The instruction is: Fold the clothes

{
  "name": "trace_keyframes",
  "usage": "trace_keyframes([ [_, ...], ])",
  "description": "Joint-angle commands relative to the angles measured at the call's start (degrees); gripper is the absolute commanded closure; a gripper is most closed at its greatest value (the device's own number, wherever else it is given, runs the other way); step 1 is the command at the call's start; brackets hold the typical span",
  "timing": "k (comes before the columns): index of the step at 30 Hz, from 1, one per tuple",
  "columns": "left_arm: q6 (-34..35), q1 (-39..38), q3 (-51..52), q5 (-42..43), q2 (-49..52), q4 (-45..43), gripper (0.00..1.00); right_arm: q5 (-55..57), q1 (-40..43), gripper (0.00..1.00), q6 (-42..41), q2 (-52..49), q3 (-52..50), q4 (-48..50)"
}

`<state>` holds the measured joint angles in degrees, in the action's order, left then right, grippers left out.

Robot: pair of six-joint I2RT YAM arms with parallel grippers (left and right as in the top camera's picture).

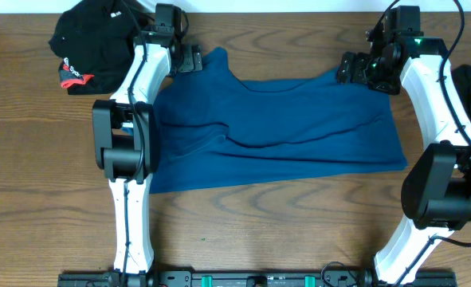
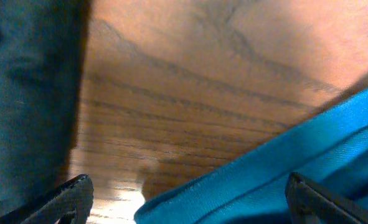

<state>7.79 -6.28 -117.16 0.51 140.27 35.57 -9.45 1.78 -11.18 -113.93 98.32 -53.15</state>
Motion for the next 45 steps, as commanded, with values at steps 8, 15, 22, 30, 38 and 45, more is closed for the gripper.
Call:
trace_keyframes([
  [8, 2.84, 0.28, -1.09, 2.10, 1.99, -0.11, 0.03, 0.76, -0.42, 0.01, 2.05, -0.09, 1.38, -0.52],
  [15, 3.06, 0.28, -1.09, 2.84, 2.82, -0.13, 0.22, 2.49, -0.42, 0.01, 2.05, -0.09, 1.38, -0.48],
  [22, 3.02, 0.28, -1.07, 2.95, 2.93, -0.13, 0.53, 2.62, -0.33, 0.01, 2.03, -0.09, 1.38, -0.28],
  [30, 3.04, 0.26, -1.07, 2.95, 2.93, -0.17, 0.71, 2.58, -0.22, 0.01, 0.39, -2.25, 1.38, 4.94],
  [38, 3.02, 0.28, -1.07, 2.93, 2.93, 0.33, 0.76, -0.26, 0.72, 0.01, -5.99, -8.94, 1.38, 12.70],
  [45, 3.04, 0.26, -1.07, 2.95, 2.93, 0.33, 0.76, -4.02, 1.09, 0.01, -12.33, -12.07, 1.38, 18.25],
])
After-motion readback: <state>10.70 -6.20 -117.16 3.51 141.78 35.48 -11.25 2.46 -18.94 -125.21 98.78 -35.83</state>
